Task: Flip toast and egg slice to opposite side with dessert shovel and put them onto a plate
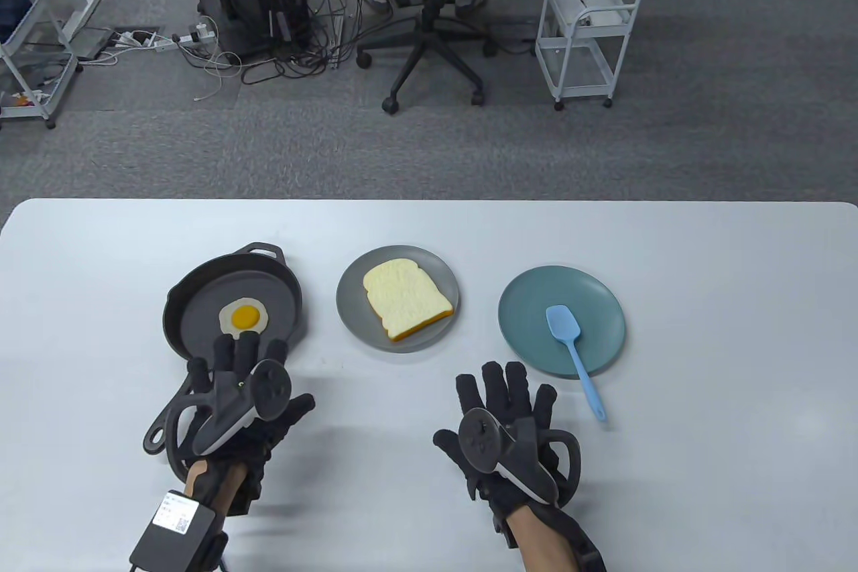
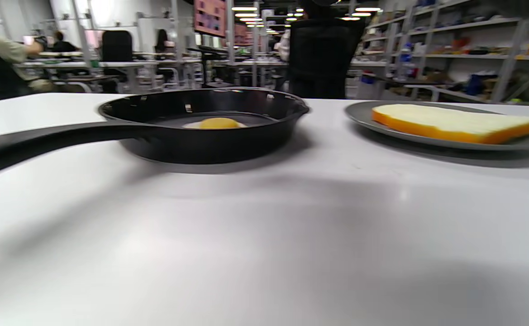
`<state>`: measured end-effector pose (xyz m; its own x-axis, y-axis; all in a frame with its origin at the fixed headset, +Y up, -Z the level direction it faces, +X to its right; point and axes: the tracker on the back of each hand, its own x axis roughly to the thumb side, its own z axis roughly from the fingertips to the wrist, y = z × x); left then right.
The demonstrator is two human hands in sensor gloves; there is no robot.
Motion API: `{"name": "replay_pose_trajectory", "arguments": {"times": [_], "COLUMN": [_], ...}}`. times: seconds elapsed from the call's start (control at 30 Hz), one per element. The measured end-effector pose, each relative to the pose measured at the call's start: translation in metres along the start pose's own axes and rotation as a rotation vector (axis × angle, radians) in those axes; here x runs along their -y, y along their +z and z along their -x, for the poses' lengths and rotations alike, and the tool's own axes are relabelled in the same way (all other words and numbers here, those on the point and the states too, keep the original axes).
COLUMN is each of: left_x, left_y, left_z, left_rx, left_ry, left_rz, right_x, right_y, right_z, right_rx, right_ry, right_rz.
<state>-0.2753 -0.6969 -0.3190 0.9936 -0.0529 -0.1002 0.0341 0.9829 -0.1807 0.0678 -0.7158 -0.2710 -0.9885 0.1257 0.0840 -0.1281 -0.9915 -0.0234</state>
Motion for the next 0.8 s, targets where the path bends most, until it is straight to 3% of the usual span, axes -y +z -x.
{"name": "replay_pose_trajectory", "arguments": {"times": [0.13,0.33,0.63,0.8], "left_x": [0.005,0.023,0.05,0.058], "left_y": [-0.014,-0.03,-0.044,-0.051], "left_z": [0.042,0.081,0.092,0.09], "left_rx": [-0.132,-0.272,-0.374,-0.43], "left_ry": [0.067,0.116,0.109,0.102], "left_rz": [0.032,0.136,0.238,0.189], "right_x": [0.0,0.0,0.001,0.001], "right_y": [0.0,-0.001,0.0,0.0], "right_z": [0.0,-0.001,-0.001,0.0], "right_rx": [-0.001,0.004,-0.001,-0.001], "right_ry": [-0.007,-0.007,-0.01,-0.013], "right_rz": [0.003,-0.002,-0.005,-0.002]}}
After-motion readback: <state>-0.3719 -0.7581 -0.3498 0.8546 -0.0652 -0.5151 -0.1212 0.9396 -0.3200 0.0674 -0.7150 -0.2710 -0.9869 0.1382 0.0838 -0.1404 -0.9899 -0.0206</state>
